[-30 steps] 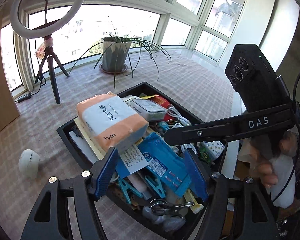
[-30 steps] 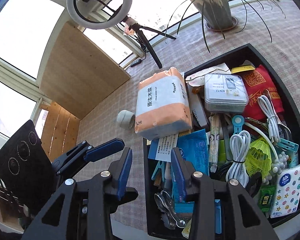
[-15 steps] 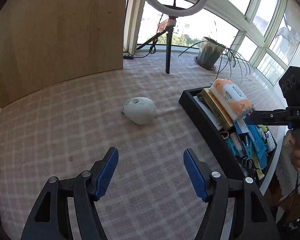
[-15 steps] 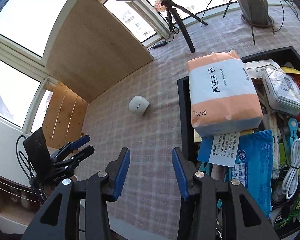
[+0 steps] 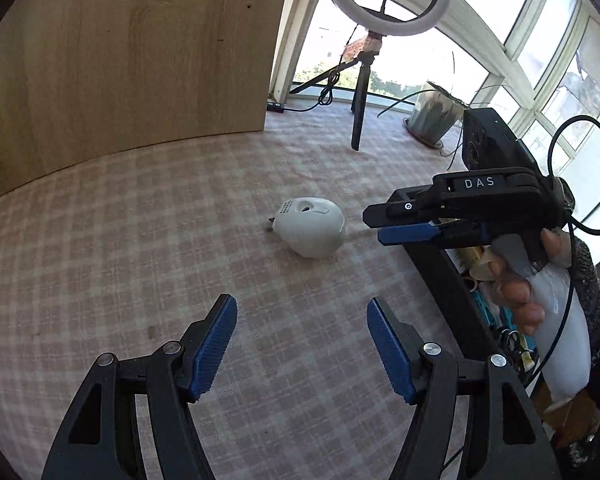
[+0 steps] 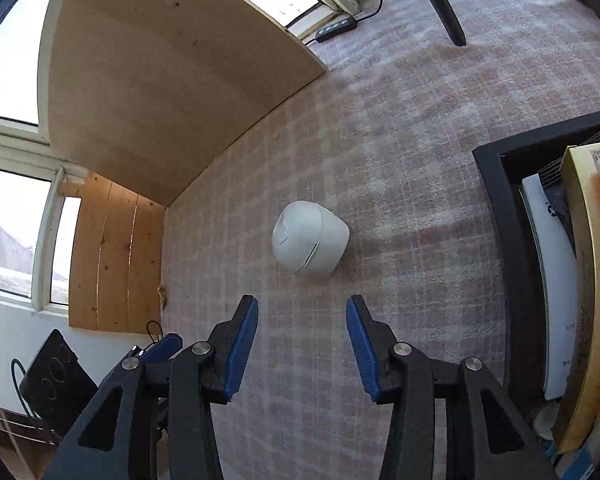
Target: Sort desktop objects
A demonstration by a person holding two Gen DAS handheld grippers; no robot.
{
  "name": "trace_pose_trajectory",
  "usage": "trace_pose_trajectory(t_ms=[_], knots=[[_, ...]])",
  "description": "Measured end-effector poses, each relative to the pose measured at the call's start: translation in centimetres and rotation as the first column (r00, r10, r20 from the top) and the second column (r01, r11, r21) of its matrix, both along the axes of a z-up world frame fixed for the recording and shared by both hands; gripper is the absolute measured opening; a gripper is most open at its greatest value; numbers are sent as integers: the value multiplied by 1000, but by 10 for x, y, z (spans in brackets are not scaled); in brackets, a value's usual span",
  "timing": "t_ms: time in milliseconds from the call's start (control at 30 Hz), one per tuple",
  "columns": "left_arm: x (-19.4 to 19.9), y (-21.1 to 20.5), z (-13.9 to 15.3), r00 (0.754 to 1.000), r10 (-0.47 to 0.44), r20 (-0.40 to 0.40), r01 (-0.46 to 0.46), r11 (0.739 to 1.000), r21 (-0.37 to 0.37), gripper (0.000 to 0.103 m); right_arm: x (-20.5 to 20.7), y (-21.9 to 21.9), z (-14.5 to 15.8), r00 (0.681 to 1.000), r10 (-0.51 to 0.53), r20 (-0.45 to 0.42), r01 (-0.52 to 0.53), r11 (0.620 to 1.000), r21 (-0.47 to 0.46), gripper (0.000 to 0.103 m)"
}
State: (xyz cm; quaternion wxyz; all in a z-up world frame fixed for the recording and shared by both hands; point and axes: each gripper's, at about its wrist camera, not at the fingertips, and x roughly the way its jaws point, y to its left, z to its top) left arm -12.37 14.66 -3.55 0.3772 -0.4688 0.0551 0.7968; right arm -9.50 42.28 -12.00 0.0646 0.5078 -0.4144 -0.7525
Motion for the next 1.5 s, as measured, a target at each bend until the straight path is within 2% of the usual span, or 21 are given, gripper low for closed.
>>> trace_pose_trajectory(t_ms=[67,233,367,567,700,833,1000,1200,1367,1500], knots=[[-8,-3,0,1000,12,0,-12,1000,7,72,-15,2,-9,1000,-10,24,10,1000,-25,47],[-28,-9,-5,999,48,14,-48,999,21,72,-47,7,-22,998,-6,67,7,1000,-20,47],[-35,-14,-12,997,66,37,-68,997,33,72,-64,-5,-20,995,62,76,-62,998,5,49],[-40,-23,-23,994,94,58,-95,995,22,72,-84,-43,-7,982,187,42,-187,982,4,49],[-39,-34,-25,992,109,58,-110,994,21,72,-87,-53,-7,980,193,53,-197,978,68,49],[-41,-39,-31,993,109,47,-109,994,-2,72,-76,-48,-16,982,175,78,-178,983,45,49],[-56,-46,-40,988,143,58,-143,990,1,72,-68,-62,-18,972,225,63,-227,974,26,49],[-73,-42,-58,988,144,49,-141,989,-47,72,-84,-78,-15,973,223,52,-224,974,19,49],[-89,-48,-61,980,170,99,-175,983,48,72,-100,-92,-9,968,246,56,-249,966,65,49],[-87,-34,-57,988,125,87,-132,988,76,72,-107,-90,-10,972,227,66,-229,973,26,49]])
